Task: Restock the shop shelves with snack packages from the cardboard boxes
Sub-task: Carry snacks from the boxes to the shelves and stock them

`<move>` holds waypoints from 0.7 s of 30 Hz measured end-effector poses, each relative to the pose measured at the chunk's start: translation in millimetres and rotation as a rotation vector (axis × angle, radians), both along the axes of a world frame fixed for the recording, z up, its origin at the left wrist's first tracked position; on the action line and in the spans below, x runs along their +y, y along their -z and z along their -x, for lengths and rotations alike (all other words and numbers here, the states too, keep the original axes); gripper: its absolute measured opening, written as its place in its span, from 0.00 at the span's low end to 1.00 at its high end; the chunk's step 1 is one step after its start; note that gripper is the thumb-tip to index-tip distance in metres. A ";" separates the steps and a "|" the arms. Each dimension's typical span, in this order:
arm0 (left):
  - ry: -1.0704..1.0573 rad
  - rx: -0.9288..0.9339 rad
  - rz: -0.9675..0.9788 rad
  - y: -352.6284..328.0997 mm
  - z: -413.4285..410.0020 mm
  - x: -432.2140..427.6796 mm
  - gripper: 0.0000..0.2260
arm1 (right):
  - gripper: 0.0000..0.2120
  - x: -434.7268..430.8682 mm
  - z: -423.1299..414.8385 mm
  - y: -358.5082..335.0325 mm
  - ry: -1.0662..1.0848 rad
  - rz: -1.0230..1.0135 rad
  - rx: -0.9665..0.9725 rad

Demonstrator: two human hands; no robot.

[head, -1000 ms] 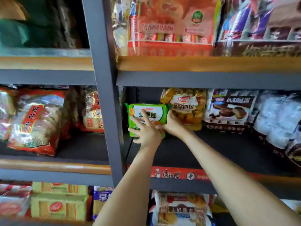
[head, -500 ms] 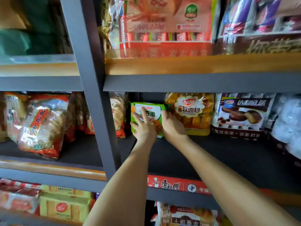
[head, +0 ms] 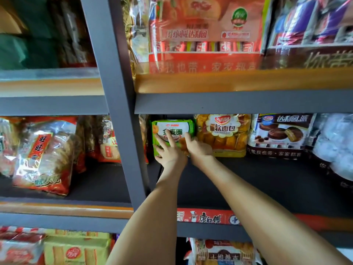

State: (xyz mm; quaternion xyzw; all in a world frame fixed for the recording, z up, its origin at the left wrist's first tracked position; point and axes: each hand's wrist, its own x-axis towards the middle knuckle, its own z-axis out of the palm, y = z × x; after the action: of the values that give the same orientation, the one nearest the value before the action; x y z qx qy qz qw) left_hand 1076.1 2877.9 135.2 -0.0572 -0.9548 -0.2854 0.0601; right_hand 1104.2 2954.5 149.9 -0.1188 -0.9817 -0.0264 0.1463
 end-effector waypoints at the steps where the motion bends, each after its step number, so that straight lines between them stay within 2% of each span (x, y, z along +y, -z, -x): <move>1: -0.005 -0.029 -0.040 -2.8 -6.8 0.5 0.38 | 0.26 -0.2 -3.9 -1.4 -0.003 0.071 -0.020; 3: 0.017 -0.114 -0.101 -6.4 -18.2 0.8 0.35 | 0.24 -0.4 -16.0 -1.1 0.048 0.206 -0.048; 6: 0.090 -0.239 -0.138 -11.0 -36.1 -3.4 0.29 | 0.12 -1.7 -37.5 5.5 0.092 0.413 -0.035; 10: 0.242 -0.251 -0.256 -18.0 -62.8 -10.0 0.24 | 0.09 -13.5 -76.9 3.1 0.075 0.605 0.121; 17: 0.649 -0.269 -0.425 -28.1 -133.2 -38.4 0.15 | 0.08 -47.1 -161.6 1.7 0.408 0.617 0.443; 21: 0.797 -0.252 -0.483 -21.1 -174.6 -64.1 0.15 | 0.08 -79.1 -211.7 8.8 0.504 0.681 0.586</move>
State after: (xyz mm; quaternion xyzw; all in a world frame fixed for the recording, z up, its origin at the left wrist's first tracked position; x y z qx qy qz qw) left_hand 1250.6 2813.8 156.2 -0.3680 -0.7648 -0.5045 -0.1584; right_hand 1315.9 2875.4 141.1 -0.3953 -0.7933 0.2947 0.3572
